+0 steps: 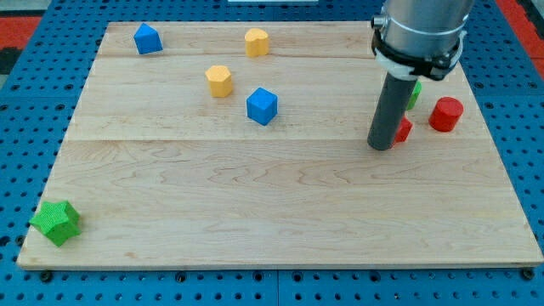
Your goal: Slide green star towards bottom center
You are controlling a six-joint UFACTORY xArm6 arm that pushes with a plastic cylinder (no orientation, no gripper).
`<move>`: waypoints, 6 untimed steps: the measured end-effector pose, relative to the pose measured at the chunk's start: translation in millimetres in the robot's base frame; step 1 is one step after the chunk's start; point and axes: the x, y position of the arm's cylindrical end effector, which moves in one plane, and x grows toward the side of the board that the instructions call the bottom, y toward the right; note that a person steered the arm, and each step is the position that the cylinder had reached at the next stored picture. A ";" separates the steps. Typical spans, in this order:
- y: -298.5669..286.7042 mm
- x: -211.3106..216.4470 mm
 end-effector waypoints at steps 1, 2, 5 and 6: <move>29.6 0.0; 20.1 40.0; -347.8 169.2; -445.2 146.0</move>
